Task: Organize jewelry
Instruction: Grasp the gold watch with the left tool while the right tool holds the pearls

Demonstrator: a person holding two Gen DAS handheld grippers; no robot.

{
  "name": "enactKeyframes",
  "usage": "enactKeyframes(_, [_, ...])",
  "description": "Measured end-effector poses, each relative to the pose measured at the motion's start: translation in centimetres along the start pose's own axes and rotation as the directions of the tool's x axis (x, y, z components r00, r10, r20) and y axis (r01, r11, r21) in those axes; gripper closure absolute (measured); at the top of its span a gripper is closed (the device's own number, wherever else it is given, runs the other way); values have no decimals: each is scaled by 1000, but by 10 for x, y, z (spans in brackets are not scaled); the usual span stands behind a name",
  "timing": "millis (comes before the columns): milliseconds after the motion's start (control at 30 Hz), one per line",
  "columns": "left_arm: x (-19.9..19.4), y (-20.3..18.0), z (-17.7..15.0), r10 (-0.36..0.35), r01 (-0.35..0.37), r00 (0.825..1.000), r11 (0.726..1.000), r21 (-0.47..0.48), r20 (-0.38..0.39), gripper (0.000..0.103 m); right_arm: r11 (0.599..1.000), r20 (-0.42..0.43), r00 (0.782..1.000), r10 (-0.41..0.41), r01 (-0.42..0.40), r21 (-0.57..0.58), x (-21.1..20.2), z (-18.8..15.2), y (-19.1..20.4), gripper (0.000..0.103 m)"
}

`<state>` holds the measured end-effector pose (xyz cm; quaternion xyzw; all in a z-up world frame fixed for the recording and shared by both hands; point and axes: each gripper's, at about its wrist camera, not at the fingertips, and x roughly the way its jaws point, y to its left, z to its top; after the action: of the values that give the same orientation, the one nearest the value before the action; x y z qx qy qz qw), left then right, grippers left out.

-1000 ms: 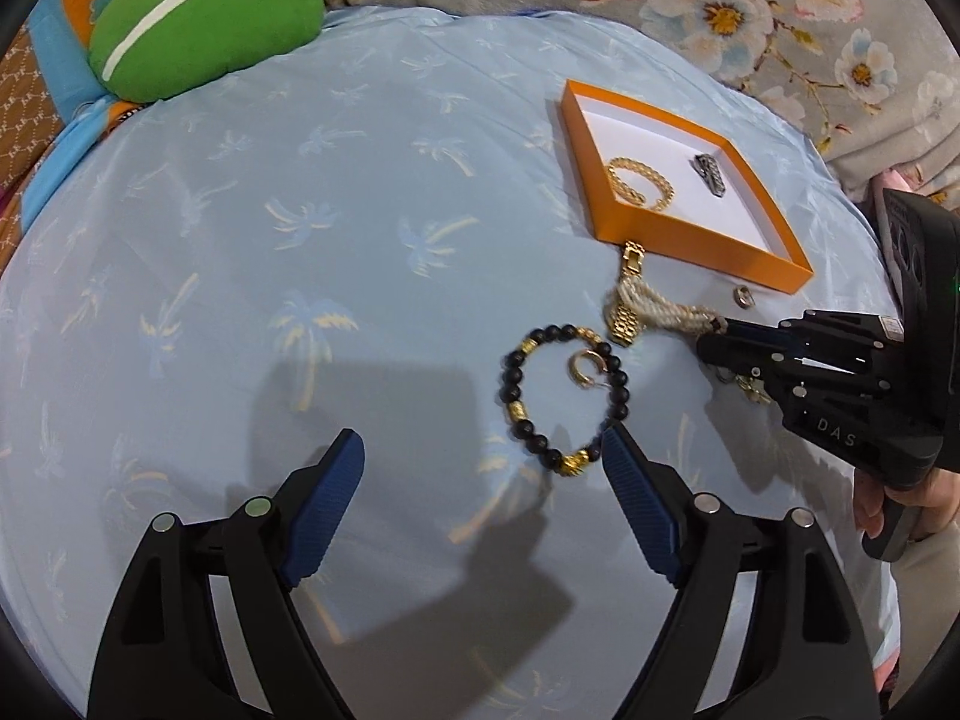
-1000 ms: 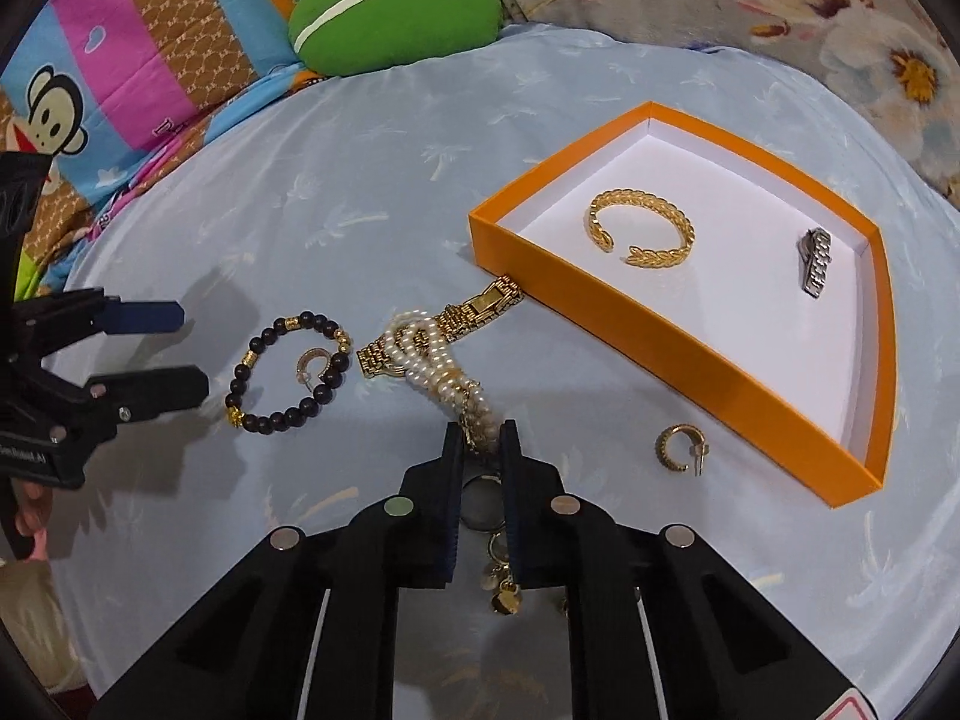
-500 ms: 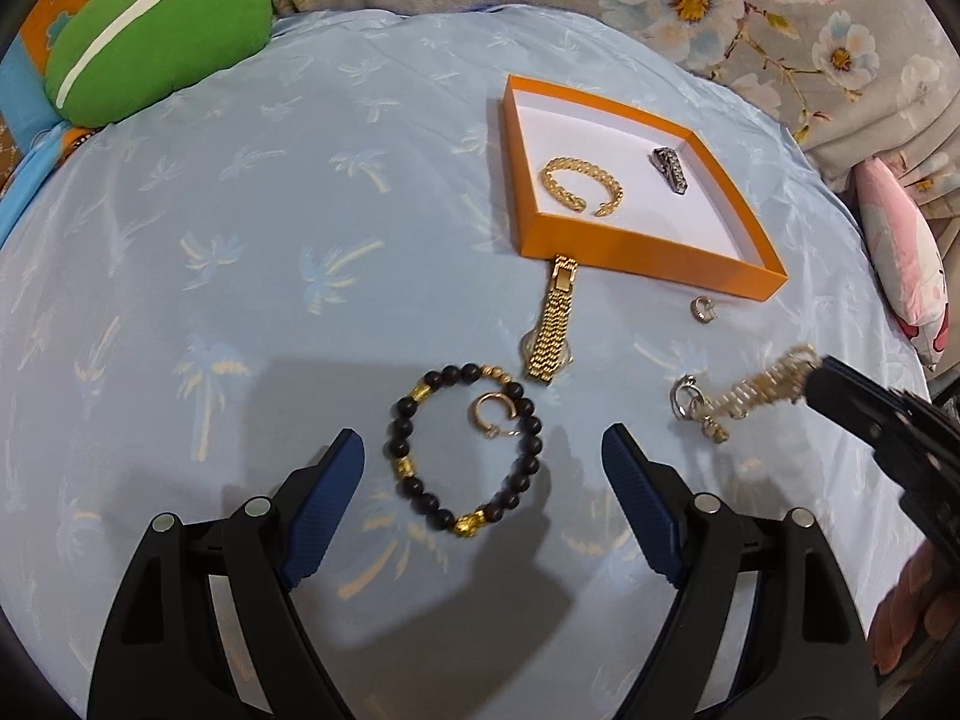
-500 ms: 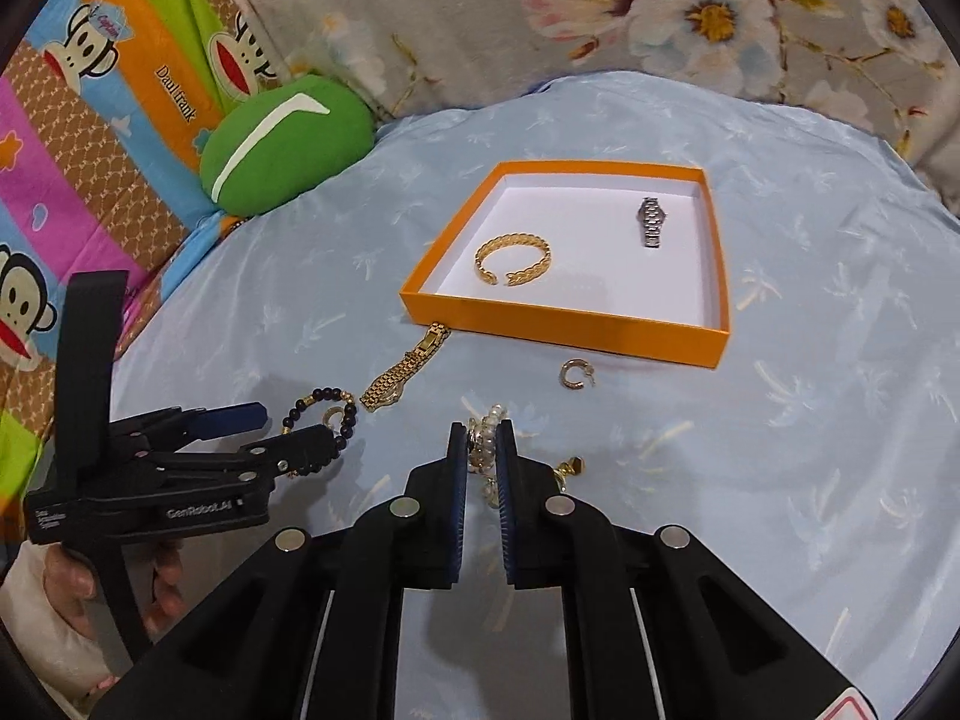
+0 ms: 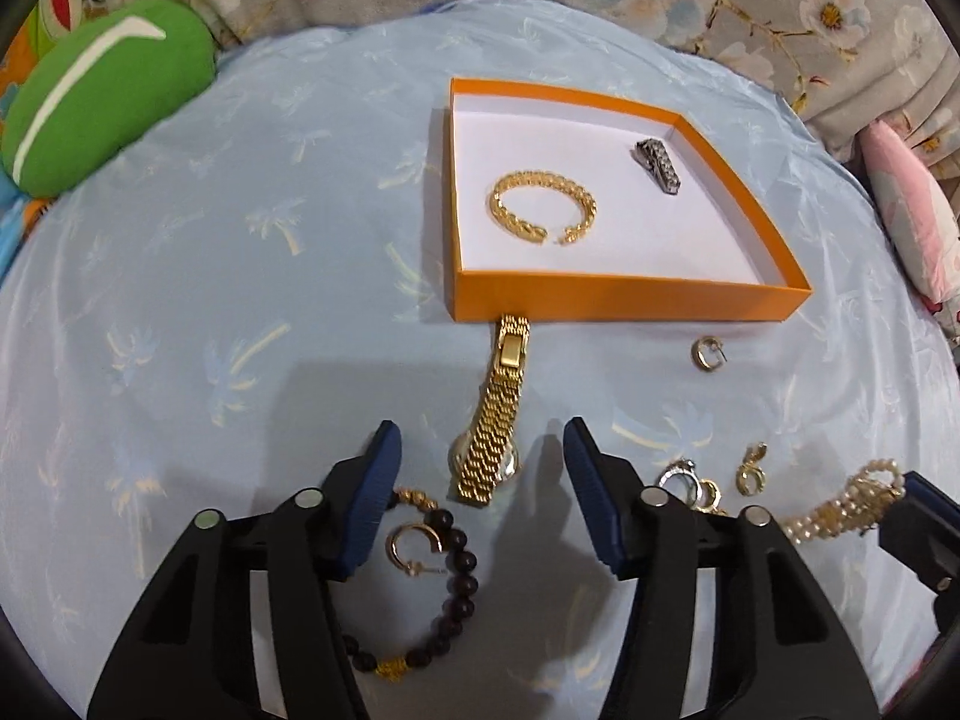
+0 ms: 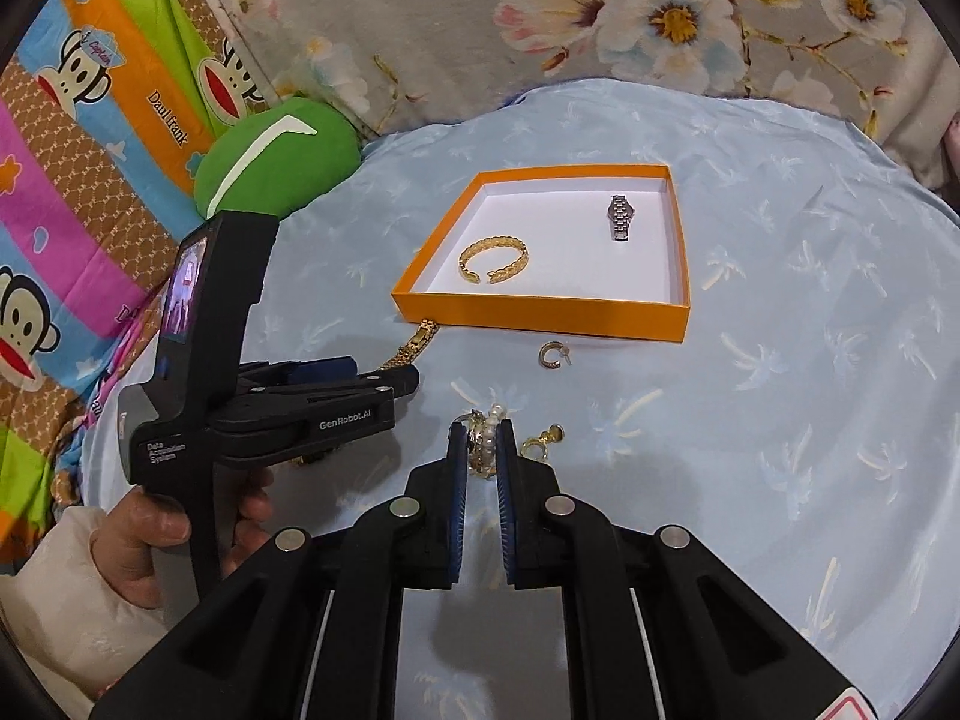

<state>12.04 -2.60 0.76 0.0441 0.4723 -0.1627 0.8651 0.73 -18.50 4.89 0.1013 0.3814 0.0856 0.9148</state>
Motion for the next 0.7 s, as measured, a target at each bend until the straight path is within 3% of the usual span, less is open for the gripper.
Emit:
enactKeyframes(67, [0, -2, 0, 9, -9, 1000, 1000, 14, 6, 59, 1000, 1, 1000, -2, 2, 10, -1, -1, -3, 94])
enactKeyframes(167, [0, -4, 1, 4, -4, 1000, 1000, 30, 9, 82, 1000, 4, 1000, -5, 5, 19, -1, 0, -5, 94])
enactKeyframes(533, [-20, 2, 8, -84, 85, 996, 996, -29, 25, 82, 999, 54, 998, -25, 22, 44, -9, 18, -8, 94])
enactKeyframes(567, [-25, 2, 11, -91, 92, 995, 995, -28, 33, 84, 999, 62, 998, -29, 26, 43, -10, 22, -9, 94])
enactKeyframes(633, [-34, 2, 18, -107, 108, 993, 994, -24, 46, 103, 999, 80, 996, -36, 33, 38, -12, 32, -10, 94])
enactKeyframes(700, [-44, 2, 28, -118, 120, 990, 993, -20, 74, 103, 999, 99, 994, -43, 40, 33, -12, 44, -13, 94])
